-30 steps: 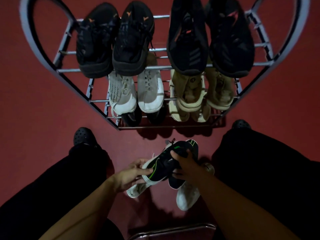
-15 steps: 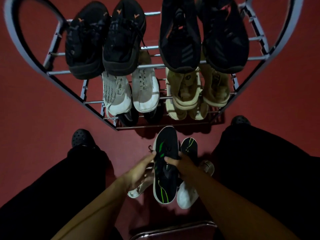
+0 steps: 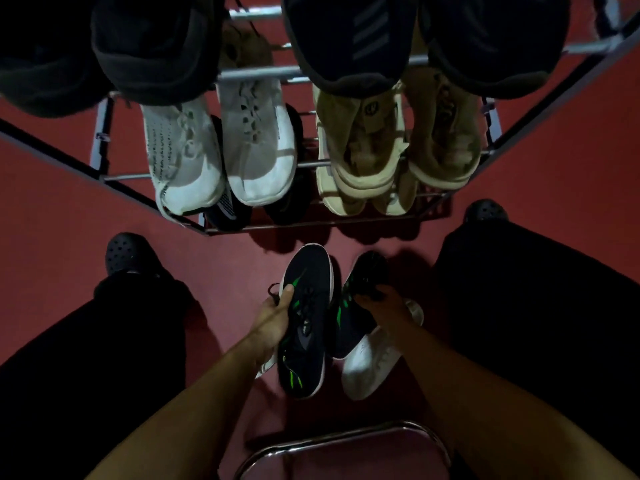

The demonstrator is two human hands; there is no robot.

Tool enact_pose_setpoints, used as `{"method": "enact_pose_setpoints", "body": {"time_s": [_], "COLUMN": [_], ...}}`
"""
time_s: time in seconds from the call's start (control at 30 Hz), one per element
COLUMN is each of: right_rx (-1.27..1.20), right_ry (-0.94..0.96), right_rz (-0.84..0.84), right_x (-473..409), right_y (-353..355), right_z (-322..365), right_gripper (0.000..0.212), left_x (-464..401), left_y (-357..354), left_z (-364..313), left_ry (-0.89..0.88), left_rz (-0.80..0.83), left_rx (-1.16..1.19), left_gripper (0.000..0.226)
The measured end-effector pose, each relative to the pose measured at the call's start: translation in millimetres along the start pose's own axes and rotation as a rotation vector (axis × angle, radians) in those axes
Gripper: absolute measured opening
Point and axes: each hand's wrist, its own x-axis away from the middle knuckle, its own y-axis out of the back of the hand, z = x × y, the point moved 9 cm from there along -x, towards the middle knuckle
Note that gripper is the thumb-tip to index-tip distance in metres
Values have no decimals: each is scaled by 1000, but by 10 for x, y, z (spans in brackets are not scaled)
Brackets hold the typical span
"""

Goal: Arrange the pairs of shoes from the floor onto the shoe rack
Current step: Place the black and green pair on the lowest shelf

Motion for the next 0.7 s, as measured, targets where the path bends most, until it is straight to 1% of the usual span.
{"method": "enact_pose_setpoints", "body": {"time_s": [0.03, 0.1, 0.13, 0.2, 0.23, 0.33, 0.4, 0.43, 0.47, 0.5, 0.53, 0.57, 0.63, 0.67, 0.7], "right_rx": [27, 33, 69, 137, 179, 140, 128, 87, 23, 22, 33, 99, 187, 185, 205], "right_ry": [-19, -68, -102, -152, -193, -185, -133, -119, -113, -126, -141, -168, -143, -131, -144], "right_rz": [-37, -59, -56, -49, -47, -105, -170, -188, -189, -175, -171, -143, -88, -81, -74], "right_x": [-53, -217, -246, -570, -648, -946, -729, -744, -674, -710, -730, -771, -845, -956, -1062], "right_y": [76, 124, 127, 130, 134, 136, 143, 152, 155, 148, 165, 163, 151, 171, 202], "right_z": [-35, -177, -224, -562, -657, -815, -418, -348, -205, -188, -178, -183, -193, -283, -380], "right_gripper": [55, 69, 82, 116, 124, 120, 129, 127, 114, 100, 95, 100, 122, 132, 136], "left_x": [-58, -166, -214, -298, -346, -413, -452, -466, -472, -476, -488, -496, -519, -529, -532], "left_y": [36, 78, 108, 174, 209, 280, 312, 330, 345, 348, 347, 349, 370, 380, 381], "left_z": [35, 54, 49, 39, 48, 47, 64, 75, 83, 89, 100, 110, 138, 165, 180], "left_ry": [4, 12, 16, 39, 50, 61, 61, 64, 67, 67, 66, 68, 71, 74, 76], "left_rz": [-6, 2, -3, -34, -53, -91, -96, -98, -98, -90, -82, -77, -79, -80, -78], "left_rx": [-27, -73, -91, -115, -119, -123, -117, -115, -112, -114, -117, -118, -113, -102, -92], "left_gripper": [45, 44, 44, 39, 37, 36, 38, 39, 40, 40, 41, 42, 44, 45, 44]}}
